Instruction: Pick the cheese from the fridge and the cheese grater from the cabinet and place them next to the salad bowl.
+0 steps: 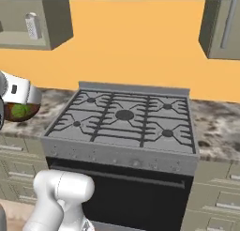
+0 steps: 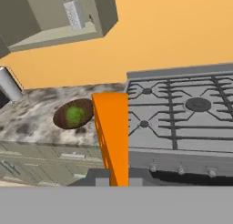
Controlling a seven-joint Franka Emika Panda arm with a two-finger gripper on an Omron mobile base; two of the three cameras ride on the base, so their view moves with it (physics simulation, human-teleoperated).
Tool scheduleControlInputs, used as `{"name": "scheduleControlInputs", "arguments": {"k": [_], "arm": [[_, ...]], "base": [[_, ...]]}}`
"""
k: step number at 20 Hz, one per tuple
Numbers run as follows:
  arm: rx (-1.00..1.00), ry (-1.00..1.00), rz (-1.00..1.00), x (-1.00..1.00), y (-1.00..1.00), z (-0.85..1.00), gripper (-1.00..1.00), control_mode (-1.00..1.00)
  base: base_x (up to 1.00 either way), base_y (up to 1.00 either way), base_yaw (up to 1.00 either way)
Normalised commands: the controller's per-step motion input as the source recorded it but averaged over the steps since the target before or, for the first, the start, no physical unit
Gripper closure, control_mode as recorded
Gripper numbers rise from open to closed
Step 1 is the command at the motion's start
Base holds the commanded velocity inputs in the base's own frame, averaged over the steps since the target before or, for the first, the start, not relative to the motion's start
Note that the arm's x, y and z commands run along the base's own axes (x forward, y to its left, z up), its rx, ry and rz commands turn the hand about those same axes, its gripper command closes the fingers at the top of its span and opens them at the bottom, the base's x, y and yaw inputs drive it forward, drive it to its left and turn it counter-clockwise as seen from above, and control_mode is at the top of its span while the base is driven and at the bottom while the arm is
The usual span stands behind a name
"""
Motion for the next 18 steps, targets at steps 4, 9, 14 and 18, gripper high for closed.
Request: {"name": "scheduleControlInputs", "arguments": {"k": [4, 9, 14, 18], "arm": [[0.00, 0.00, 0.00, 0.00, 0.00, 0.00, 1.00, 1.00], [0.00, 0.00, 0.00, 0.00, 0.00, 0.00, 1.00, 1.00], [0.00, 0.00, 0.00, 0.00, 0.00, 0.00, 1.00, 1.00], [0.00, 0.00, 0.00, 0.00, 0.00, 0.00, 1.00, 1.00]], "base": [[0.07, 1.00, -0.41], [-0.40, 1.00, -0.32], [0.57, 0.05, -0.02], [1.00, 0.08, 0.04]]}}
